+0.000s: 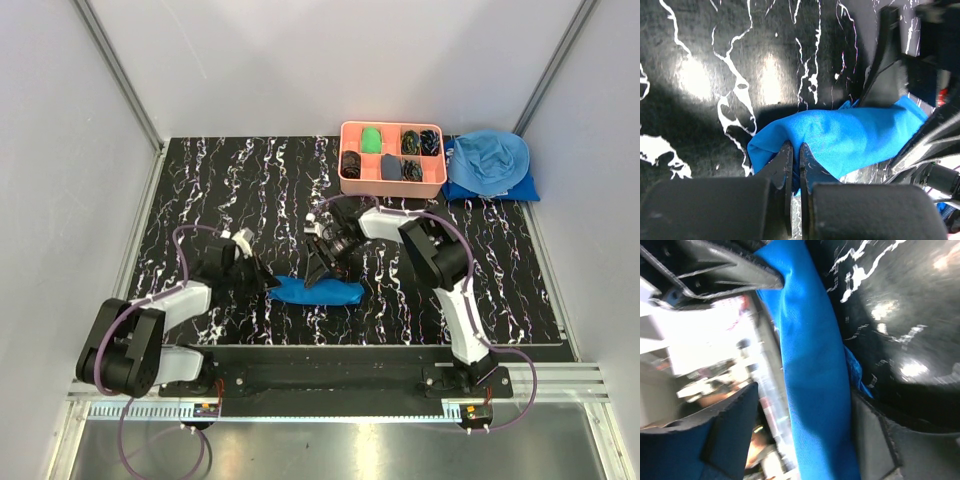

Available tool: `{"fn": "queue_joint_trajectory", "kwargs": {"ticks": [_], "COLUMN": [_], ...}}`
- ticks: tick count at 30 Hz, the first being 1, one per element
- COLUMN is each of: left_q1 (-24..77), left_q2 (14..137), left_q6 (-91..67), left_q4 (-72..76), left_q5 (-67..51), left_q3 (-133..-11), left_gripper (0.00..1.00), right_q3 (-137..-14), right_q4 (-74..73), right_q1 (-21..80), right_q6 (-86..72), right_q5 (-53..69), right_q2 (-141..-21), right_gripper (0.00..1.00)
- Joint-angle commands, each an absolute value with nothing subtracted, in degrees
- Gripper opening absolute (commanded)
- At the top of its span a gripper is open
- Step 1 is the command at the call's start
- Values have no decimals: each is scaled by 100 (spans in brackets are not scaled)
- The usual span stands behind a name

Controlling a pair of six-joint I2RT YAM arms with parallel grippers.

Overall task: Fold the napkin, place the utensils inside, and roll it up
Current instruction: Roll the napkin with the utensil

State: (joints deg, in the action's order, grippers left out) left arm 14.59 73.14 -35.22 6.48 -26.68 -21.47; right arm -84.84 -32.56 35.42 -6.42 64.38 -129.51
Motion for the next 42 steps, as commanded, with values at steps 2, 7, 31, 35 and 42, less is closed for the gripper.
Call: {"fn": "queue_joint_trajectory", "kwargs": {"ticks": [2, 7, 31, 35, 42], "left_q1": [1485, 1485, 1468, 1468, 1459], "left_q2": [7716, 8112, 9193, 9263, 9097], "left_q6": [-3358, -3234, -2760, -2725, -2698], "left_q4": [19, -360, -1459, -1503, -1485], "left_q5": [-2812, -2944, -3392, -3392, -3288], "left_q3": [-2820, -3208, -4579, -4693, -4790], "left_gripper": [0, 0, 0, 0, 23], "right_q3": [-8315, -7578, -6477, -6705, -7057], "right_q4": [-3094, -2157, -1598, -1951, -2513], "right_q1": [3454, 3463, 5423, 5414, 5405], "right_q6": [-45, 395, 1696, 1582, 1021], "right_q5": [4293, 3376, 1115, 1397, 1134], "right_q2": [-11814, -10656, -10230, -10555, -11179], "right_gripper": [85, 95, 100, 100, 86]}}
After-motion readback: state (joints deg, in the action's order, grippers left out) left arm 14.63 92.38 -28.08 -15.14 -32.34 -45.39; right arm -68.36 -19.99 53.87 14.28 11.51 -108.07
